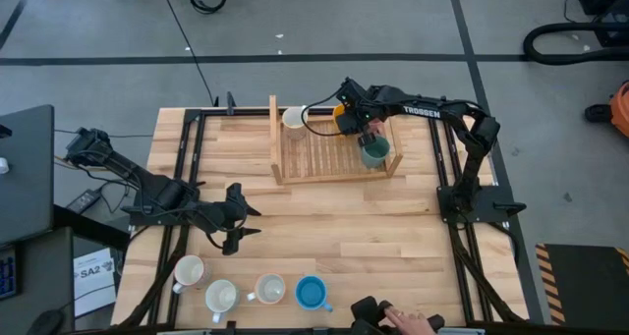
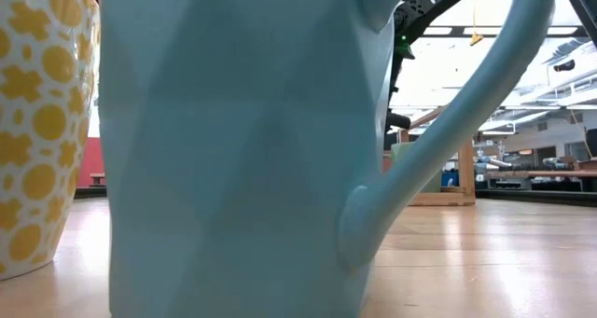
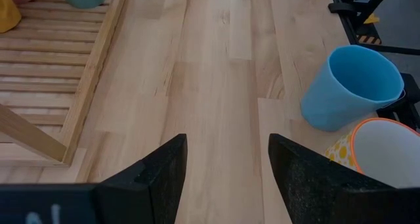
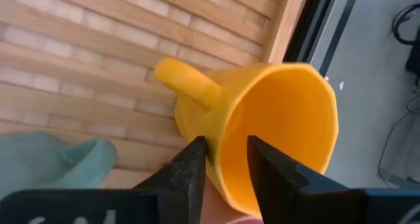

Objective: Place coffee mugs
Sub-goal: Put the yellow mug on the shelf, then put the yellow patterned mug on the shelf

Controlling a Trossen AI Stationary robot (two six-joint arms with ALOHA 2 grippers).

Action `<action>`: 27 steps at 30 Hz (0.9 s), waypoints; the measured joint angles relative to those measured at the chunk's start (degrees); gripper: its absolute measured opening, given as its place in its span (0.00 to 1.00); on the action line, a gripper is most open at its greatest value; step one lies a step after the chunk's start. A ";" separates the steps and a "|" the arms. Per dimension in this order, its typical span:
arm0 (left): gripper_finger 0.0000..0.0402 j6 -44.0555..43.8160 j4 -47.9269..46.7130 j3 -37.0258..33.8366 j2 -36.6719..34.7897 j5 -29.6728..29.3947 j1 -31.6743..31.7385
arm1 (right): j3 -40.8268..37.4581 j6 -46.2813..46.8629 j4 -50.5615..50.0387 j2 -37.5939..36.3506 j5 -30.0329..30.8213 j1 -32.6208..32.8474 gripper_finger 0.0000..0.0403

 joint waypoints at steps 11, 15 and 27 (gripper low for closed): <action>0.55 0.00 0.02 0.00 0.01 0.00 0.00 | -0.04 -0.19 -0.38 -0.04 2.17 1.09 0.34; 0.55 0.00 0.02 0.00 0.02 0.00 0.00 | -0.04 -0.92 -0.38 -1.32 2.19 2.11 0.34; 0.55 0.00 3.45 -0.02 0.02 0.00 0.00 | -0.04 4.61 -0.88 -8.71 2.20 8.12 0.34</action>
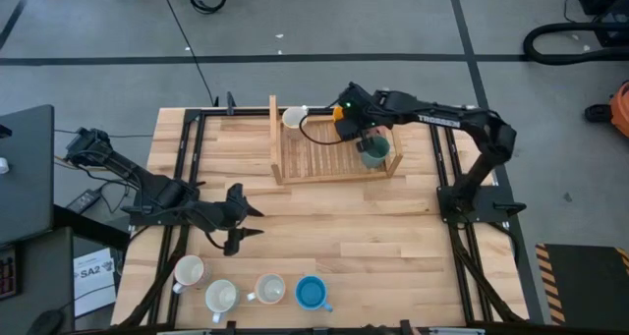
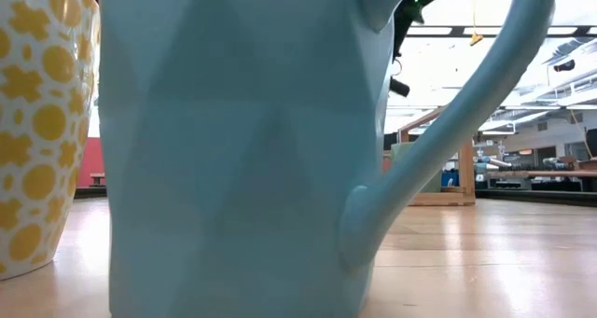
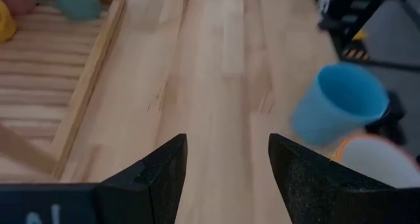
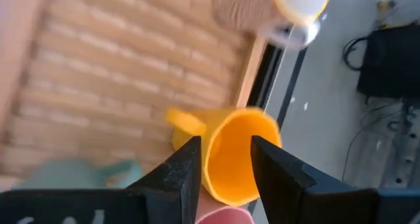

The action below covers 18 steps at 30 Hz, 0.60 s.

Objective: Place coffee mugs
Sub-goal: Put the yellow patterned mug on the shelf

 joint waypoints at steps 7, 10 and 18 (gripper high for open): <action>0.55 -1.14 10.73 0.00 0.00 0.01 -0.01 | 0.00 11.97 0.14 -5.51 -4.90 7.68 0.34; 0.55 -1.86 14.57 0.00 0.00 0.11 -0.07 | 0.00 19.71 0.80 -6.79 -8.76 10.90 0.34; 0.55 -4.44 20.93 0.00 0.19 1.97 -0.07 | 0.00 38.81 5.71 -6.93 -17.14 18.55 0.34</action>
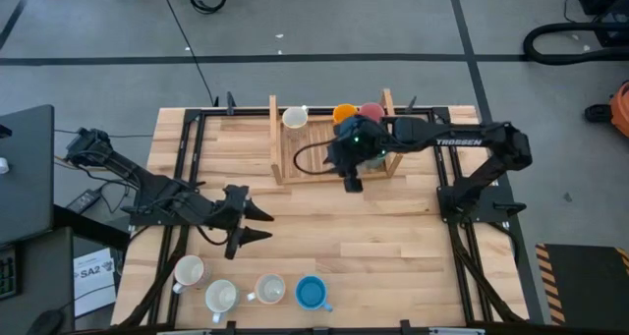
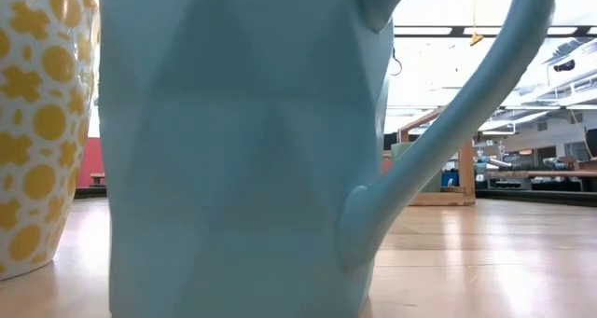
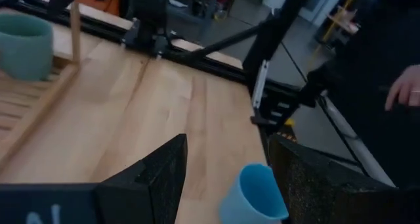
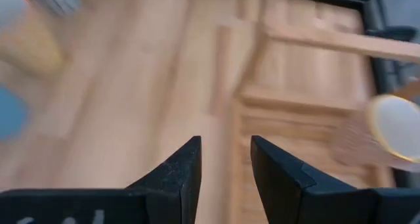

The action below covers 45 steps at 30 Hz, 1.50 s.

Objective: Place coffee mugs
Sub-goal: Put the yellow patterned mug on the shelf

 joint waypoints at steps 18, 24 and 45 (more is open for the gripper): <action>0.48 -5.71 -3.77 2.03 15.85 11.61 -7.49 | 0.00 11.47 4.67 1.76 -0.42 9.68 0.34; 0.48 -6.15 -4.37 2.03 19.13 11.22 -8.79 | 0.00 11.49 4.74 1.76 -0.33 10.43 0.34; 0.46 -6.91 -5.42 2.01 25.82 11.12 -8.57 | 0.00 11.53 4.74 1.76 -0.33 10.51 0.34</action>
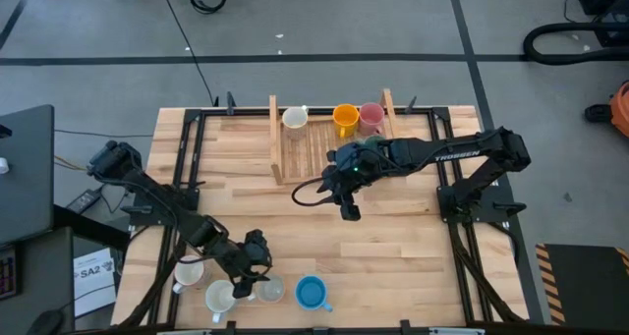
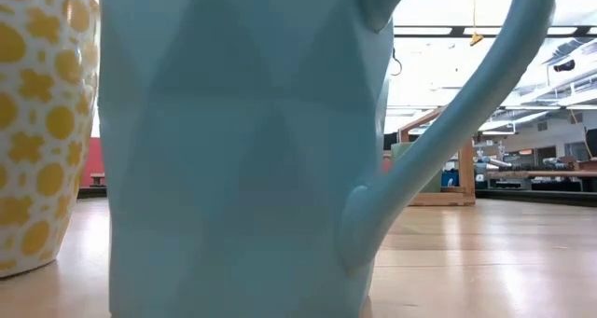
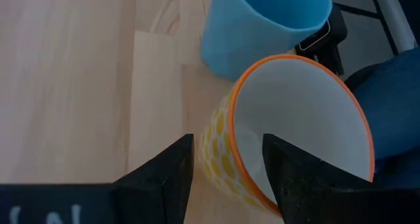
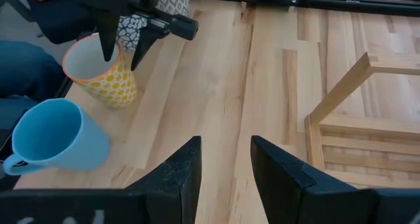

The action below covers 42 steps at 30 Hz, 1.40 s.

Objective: Place coffee mugs
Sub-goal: Put the yellow patterned mug on the shelf

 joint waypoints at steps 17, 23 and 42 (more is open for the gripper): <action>0.20 -1.05 -1.44 0.00 0.00 2.15 0.02 | 0.00 -0.02 -0.02 0.00 0.39 -0.02 0.34; 0.08 -1.00 -1.91 -0.13 0.04 2.30 0.02 | 0.00 -0.02 -0.01 0.00 0.44 -0.02 0.34; 0.08 -8.06 -1.62 -0.07 -4.81 -0.96 10.90 | 0.00 1.41 0.22 0.00 0.68 -0.02 0.34</action>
